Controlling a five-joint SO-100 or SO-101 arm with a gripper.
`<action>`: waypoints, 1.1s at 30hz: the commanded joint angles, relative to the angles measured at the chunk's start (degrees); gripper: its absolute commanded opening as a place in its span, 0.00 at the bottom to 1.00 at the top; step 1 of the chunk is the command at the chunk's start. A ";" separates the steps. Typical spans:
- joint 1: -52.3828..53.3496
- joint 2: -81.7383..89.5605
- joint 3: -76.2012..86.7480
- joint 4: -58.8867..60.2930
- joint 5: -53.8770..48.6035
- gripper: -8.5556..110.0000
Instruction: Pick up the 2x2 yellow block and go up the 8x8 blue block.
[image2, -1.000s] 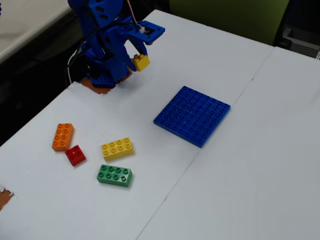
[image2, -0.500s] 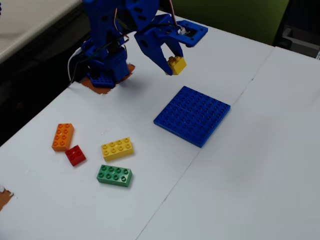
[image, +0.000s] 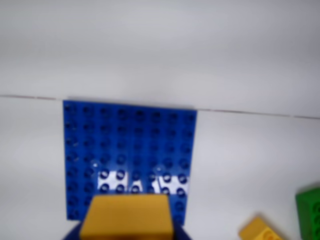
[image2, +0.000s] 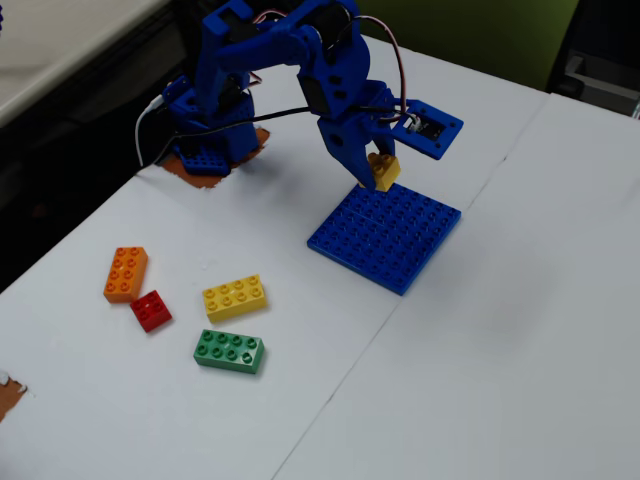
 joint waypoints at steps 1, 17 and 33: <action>-1.58 0.88 1.85 0.35 0.88 0.08; -4.31 1.49 5.36 0.09 7.47 0.08; -1.76 -1.58 -0.44 -3.34 8.70 0.08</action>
